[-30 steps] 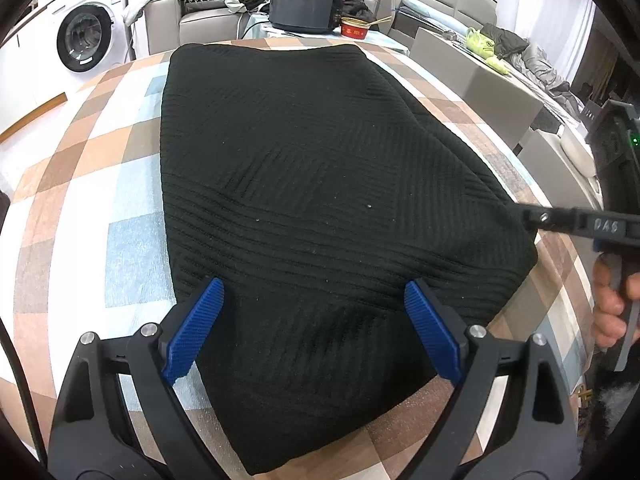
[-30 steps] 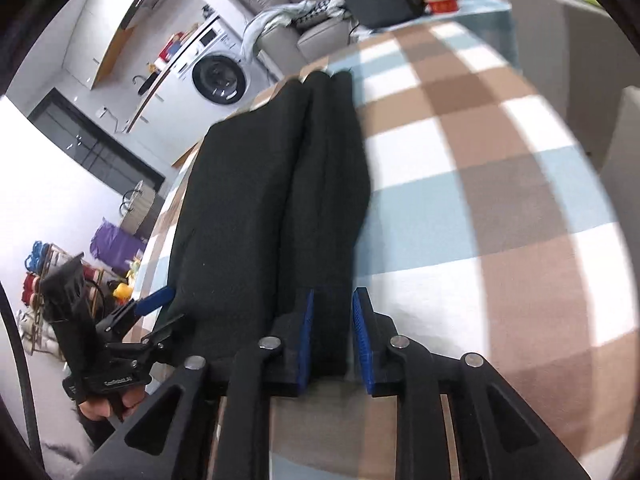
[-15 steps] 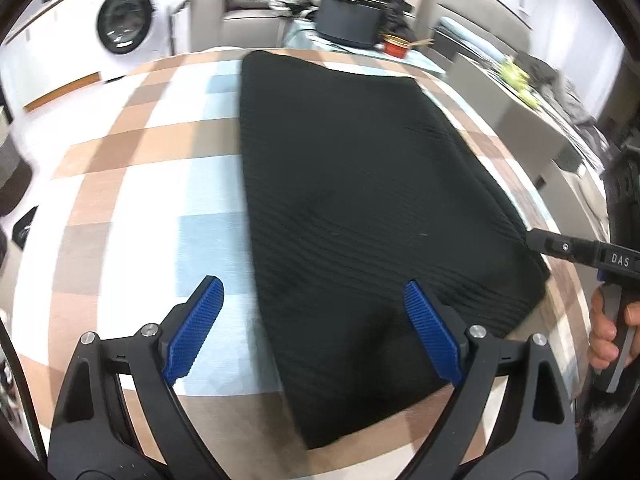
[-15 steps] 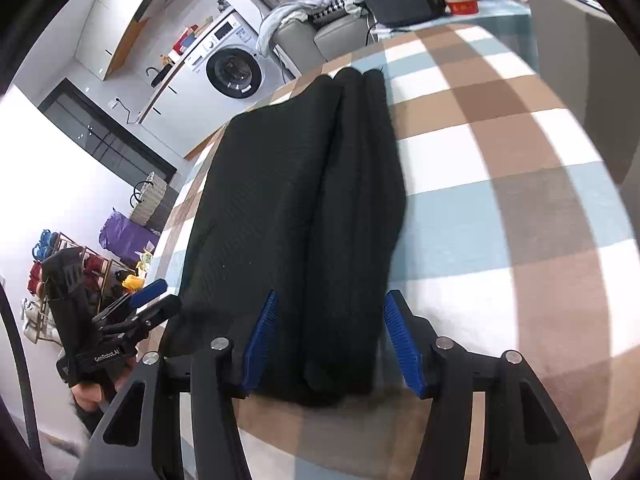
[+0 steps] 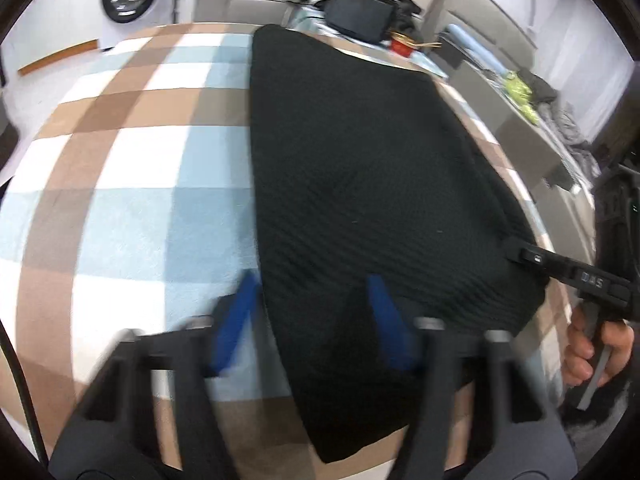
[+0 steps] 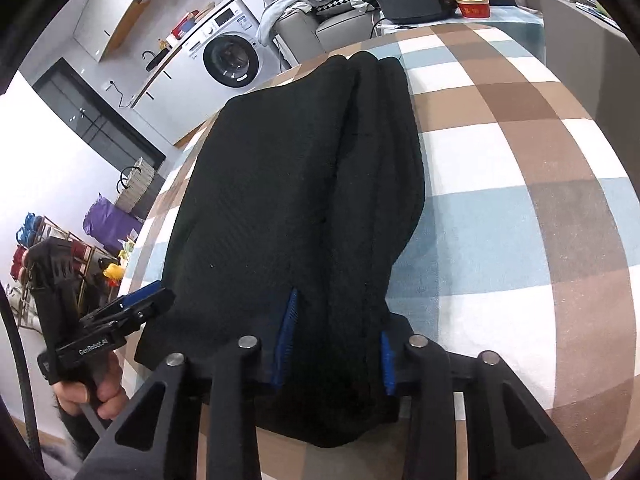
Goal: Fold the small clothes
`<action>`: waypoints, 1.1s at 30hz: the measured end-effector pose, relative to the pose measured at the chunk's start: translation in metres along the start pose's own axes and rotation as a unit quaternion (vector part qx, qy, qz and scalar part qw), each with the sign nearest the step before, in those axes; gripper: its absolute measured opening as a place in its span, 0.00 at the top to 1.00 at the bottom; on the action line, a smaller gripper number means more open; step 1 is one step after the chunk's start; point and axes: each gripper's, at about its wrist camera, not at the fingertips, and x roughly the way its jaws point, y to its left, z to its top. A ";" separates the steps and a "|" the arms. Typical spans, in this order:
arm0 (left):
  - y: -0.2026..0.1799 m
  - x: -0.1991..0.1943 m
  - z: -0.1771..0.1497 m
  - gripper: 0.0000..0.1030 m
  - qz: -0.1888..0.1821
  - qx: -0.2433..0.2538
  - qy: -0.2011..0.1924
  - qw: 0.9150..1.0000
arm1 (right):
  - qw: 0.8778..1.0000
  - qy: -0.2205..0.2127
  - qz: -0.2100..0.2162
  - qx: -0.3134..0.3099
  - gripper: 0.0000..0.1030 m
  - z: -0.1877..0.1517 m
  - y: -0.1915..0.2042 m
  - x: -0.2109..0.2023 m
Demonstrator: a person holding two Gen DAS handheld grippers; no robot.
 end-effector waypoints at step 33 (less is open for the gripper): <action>0.023 -0.060 0.002 0.01 0.093 0.030 -0.199 0.975 | 0.974 -0.160 -0.041 -0.154 0.00 0.006 0.052 -0.029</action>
